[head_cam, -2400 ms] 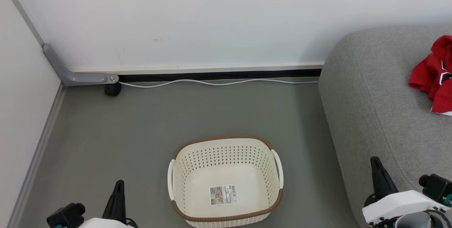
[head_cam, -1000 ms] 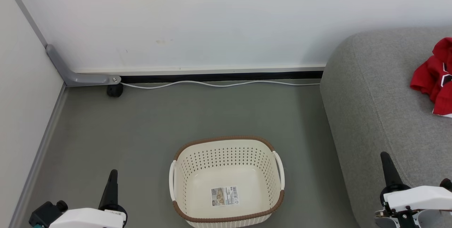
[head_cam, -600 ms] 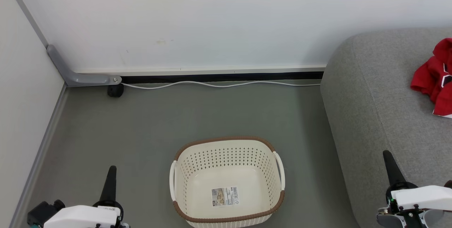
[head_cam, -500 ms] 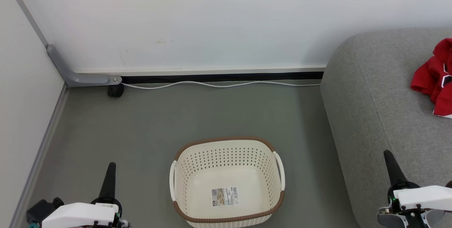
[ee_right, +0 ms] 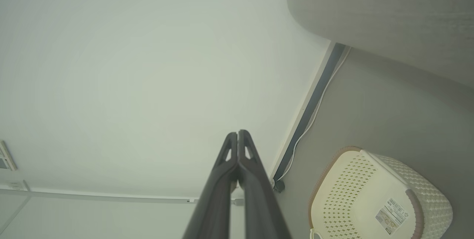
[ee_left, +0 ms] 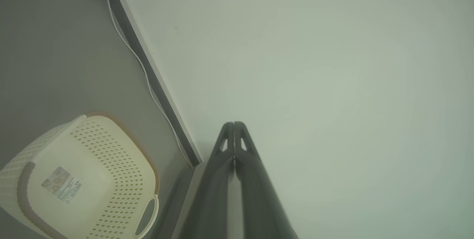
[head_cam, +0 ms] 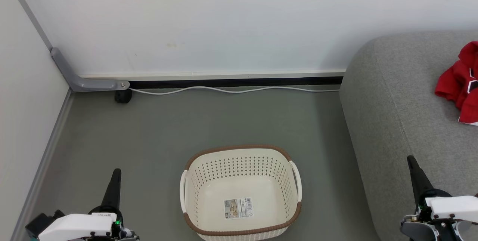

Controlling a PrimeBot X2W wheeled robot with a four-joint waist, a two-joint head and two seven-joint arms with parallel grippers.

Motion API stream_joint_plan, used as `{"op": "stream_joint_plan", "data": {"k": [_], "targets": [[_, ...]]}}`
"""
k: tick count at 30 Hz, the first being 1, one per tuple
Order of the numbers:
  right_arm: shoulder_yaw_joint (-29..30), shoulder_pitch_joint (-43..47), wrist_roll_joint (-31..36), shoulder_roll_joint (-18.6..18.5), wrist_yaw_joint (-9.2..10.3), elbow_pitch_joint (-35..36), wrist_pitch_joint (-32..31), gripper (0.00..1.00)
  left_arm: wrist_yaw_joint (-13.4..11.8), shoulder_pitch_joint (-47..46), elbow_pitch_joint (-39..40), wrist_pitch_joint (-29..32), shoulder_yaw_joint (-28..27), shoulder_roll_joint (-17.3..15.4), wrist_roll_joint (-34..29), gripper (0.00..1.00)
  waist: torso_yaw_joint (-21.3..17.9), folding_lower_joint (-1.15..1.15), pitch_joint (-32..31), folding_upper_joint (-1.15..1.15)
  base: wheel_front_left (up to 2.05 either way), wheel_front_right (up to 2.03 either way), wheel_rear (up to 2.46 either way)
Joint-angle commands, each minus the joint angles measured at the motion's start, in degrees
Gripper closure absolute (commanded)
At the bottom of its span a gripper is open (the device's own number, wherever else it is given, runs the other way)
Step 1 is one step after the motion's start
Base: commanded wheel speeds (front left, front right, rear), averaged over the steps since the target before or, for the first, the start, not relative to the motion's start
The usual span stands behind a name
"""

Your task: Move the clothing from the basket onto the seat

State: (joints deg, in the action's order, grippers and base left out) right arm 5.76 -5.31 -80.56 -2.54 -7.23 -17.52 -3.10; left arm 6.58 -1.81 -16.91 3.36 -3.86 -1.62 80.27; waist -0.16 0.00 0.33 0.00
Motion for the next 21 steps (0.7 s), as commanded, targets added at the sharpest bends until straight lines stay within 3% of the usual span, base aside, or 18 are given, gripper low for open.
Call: {"op": "stream_joint_plan", "data": {"k": [1, 16, 21], "targets": [[-0.53, -1.03, -1.93, -0.58, -0.23, 2.09, -0.84, 1.00, 0.53, -3.57, 1.90, 0.58, -1.82, -1.12, 2.04, 1.00, 0.01, 0.00, -0.01, 0.00, 0.00, 0.00, 0.00], [0.76, -0.88, -11.49, -0.34, -0.25, 3.48, -3.37, 1.00, 0.91, -4.38, 2.84, 3.11, -2.66, -1.26, 11.79, 1.00, 0.16, 0.00, -0.16, 0.00, 0.00, 0.00, 0.00], [0.78, -0.88, -11.59, -0.33, -0.25, 3.49, -3.40, 1.00, 0.91, -4.39, 2.85, 3.14, -2.66, -1.26, 11.89, 1.00, 0.16, 0.00, -0.16, 0.00, 0.00, 0.00, 0.00]]}}
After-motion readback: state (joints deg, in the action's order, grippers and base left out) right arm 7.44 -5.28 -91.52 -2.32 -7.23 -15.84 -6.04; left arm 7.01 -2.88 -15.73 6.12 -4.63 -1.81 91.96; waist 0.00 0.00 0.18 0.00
